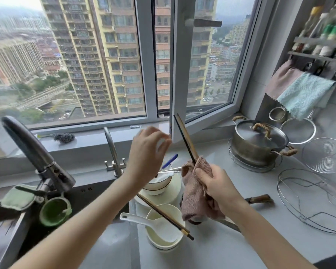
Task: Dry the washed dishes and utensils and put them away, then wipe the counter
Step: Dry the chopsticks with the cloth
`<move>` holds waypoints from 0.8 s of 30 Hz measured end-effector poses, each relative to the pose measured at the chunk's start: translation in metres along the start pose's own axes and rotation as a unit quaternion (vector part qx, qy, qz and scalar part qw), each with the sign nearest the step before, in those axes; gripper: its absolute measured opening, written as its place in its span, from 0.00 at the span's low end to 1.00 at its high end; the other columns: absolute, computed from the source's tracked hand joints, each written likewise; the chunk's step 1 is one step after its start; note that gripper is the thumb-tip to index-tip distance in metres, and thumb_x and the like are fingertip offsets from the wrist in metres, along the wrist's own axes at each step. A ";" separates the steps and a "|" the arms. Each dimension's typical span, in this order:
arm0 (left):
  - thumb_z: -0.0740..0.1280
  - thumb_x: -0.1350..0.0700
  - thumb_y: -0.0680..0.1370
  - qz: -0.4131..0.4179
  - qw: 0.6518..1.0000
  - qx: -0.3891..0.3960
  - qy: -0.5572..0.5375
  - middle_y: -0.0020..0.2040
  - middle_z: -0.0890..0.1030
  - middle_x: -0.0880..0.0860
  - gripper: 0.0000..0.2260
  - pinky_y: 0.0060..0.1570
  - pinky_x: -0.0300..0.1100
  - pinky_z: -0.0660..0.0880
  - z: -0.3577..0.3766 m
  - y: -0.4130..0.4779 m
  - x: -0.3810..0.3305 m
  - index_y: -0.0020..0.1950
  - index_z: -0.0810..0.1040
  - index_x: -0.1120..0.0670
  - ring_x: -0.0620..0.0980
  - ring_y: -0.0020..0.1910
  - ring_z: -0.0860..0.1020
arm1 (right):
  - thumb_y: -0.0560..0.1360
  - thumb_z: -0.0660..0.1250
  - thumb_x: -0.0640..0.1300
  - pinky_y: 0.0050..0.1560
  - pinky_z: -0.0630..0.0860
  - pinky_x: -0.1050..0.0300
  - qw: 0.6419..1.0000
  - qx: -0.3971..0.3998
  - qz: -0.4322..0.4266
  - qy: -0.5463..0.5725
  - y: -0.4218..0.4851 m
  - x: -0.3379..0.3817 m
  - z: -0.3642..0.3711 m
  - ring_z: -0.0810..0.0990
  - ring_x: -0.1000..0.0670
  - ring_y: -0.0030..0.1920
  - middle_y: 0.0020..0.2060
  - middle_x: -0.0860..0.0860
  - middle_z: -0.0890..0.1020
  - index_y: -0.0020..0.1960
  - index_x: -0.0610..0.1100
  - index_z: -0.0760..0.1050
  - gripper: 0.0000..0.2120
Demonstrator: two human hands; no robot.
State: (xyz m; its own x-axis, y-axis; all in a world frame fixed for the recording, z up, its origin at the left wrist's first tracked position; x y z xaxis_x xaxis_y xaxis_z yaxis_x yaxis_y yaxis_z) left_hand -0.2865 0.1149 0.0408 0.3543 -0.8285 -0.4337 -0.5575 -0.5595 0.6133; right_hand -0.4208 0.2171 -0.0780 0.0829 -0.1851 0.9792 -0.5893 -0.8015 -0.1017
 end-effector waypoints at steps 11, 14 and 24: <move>0.63 0.58 0.79 -0.450 0.751 0.038 -0.481 0.36 0.82 0.52 0.10 0.39 0.38 0.77 0.060 -0.097 0.057 0.42 0.80 0.59 0.47 0.34 0.79 | 0.80 0.60 0.39 0.46 0.78 0.52 0.962 0.236 0.079 0.116 -0.037 -0.006 0.093 0.81 0.44 0.42 0.43 0.38 0.82 0.53 0.33 0.76 0.10; 0.62 0.57 0.80 -0.443 0.770 0.064 -0.455 0.40 0.82 0.54 0.10 0.39 0.35 0.78 0.055 -0.108 0.061 0.45 0.80 0.59 0.46 0.35 0.80 | 0.80 0.60 0.39 0.39 0.79 0.59 0.956 0.260 0.087 0.104 -0.043 -0.011 0.099 0.82 0.49 0.37 0.39 0.43 0.83 0.51 0.35 0.77 0.09; 0.57 0.58 0.82 -0.574 0.681 -0.043 -0.452 0.32 0.77 0.56 0.13 0.39 0.49 0.79 0.066 -0.147 0.092 0.40 0.72 0.60 0.53 0.31 0.77 | 0.78 0.63 0.47 0.44 0.73 0.55 0.906 0.143 -0.089 -0.389 -0.022 -0.039 0.027 0.80 0.50 0.47 0.43 0.55 0.82 0.54 0.50 0.77 0.07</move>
State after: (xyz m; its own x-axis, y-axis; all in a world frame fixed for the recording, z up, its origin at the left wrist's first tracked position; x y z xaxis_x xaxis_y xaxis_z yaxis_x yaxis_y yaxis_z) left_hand -0.2217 0.1228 -0.1330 -0.1099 0.4894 -0.8651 -0.2431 -0.8572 -0.4540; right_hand -0.3889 0.2262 -0.1184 0.7626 -0.2944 0.5760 -0.2878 -0.9518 -0.1055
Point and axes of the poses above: each hand's wrist, its own y-axis towards the middle knuckle, its own z-axis out of the palm, x = y × z, the point moved 9 cm from there along y, towards the middle knuckle
